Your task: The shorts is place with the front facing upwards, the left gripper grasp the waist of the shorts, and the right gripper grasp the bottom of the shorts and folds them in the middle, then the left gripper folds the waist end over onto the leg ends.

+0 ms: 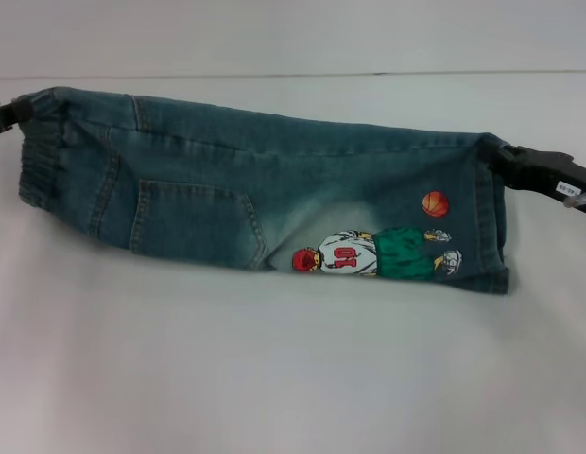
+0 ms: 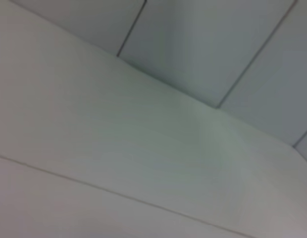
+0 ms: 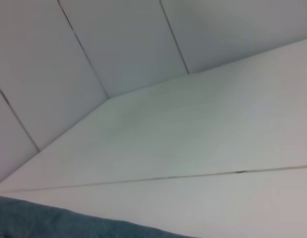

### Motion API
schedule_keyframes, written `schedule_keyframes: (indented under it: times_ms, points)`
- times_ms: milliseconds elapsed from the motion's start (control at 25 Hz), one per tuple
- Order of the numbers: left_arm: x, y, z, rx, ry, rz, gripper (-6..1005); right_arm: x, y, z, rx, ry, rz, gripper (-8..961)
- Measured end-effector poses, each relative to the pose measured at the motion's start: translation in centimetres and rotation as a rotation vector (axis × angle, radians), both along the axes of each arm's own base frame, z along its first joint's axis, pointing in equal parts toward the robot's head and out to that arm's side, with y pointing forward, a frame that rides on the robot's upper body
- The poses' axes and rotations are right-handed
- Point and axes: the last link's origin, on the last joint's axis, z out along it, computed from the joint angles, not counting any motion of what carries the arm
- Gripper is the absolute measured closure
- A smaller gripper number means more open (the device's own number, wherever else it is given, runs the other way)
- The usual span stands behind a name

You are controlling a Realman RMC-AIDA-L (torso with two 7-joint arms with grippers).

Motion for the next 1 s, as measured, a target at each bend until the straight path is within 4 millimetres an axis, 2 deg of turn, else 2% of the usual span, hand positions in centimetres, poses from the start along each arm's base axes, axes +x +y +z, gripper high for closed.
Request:
schedule_keyframes:
  times_ms: [280,520,1000]
  points:
    - [0.4,1.5,-1.5,0.021,0.009,0.002,948,-0.5,0.2,-0.9,0.003,-0.014,0.017,911]
    - [1.0,2.8,-2.6,0.054,0.039,0.014,948,0.3,-0.2,-1.3,0.018,-0.03,-0.01,911]
    - [1.1,4.2,-4.4,0.06,0.152,0.069,931,0.9,-0.5,-1.4,0.049,-0.03,-0.036,911]
